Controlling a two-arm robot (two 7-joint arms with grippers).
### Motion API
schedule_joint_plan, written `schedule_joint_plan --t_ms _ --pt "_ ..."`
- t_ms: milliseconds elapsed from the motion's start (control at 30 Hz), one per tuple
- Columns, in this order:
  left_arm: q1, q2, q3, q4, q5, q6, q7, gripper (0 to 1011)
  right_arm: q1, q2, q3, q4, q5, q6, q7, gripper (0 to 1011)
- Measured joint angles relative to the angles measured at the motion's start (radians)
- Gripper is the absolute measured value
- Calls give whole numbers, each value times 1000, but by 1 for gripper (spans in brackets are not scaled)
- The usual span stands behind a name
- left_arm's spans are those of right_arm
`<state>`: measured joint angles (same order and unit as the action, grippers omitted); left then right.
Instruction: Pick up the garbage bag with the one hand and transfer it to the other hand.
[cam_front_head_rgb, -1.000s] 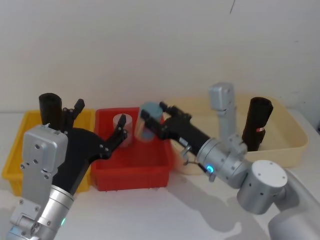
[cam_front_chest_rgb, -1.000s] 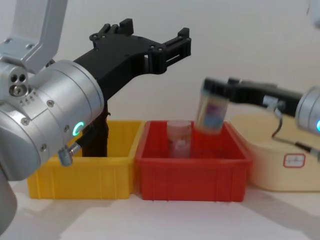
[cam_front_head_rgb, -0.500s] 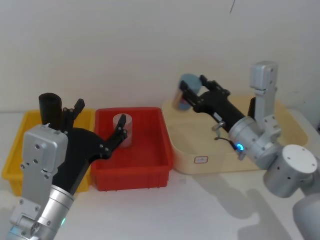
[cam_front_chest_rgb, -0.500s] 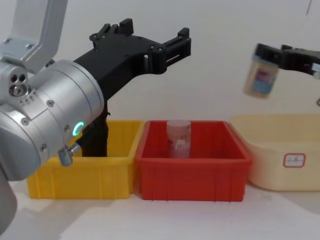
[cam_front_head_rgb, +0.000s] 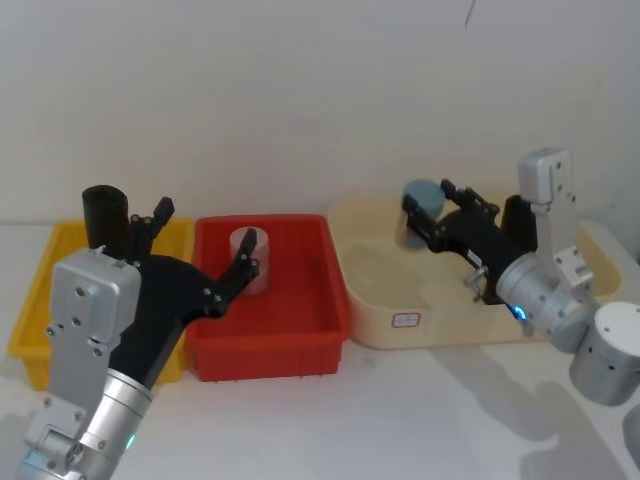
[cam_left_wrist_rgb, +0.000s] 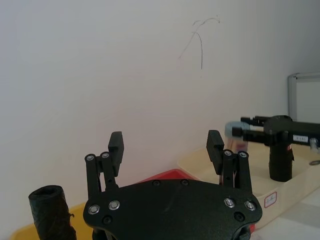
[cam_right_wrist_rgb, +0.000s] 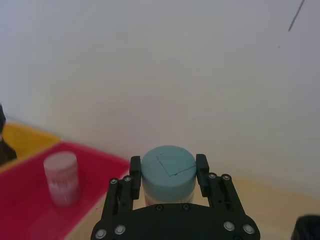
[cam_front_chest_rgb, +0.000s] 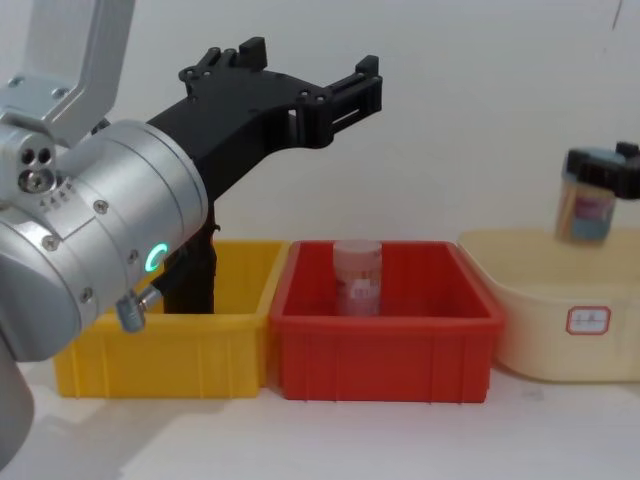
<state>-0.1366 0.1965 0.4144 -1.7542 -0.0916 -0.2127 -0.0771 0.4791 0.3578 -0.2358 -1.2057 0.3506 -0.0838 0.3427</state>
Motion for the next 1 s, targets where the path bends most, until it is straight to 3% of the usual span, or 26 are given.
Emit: schedule_joint_plan --t_ms 333,567,800,1000 --pt "0 0 0 0 0 0 0 1000 -6 26 -31 46 -49 7 35 642" --pt "0 0 0 0 0 0 0 1000 -14 31 -36 60 -63 11 47 840" --pt "0 0 0 0 0 0 0 1000 -23 26 -18 50 -59 9 48 1001" --pt "0 0 0 0 0 0 0 1001 -38 19 6 11 -37 12 46 1001"
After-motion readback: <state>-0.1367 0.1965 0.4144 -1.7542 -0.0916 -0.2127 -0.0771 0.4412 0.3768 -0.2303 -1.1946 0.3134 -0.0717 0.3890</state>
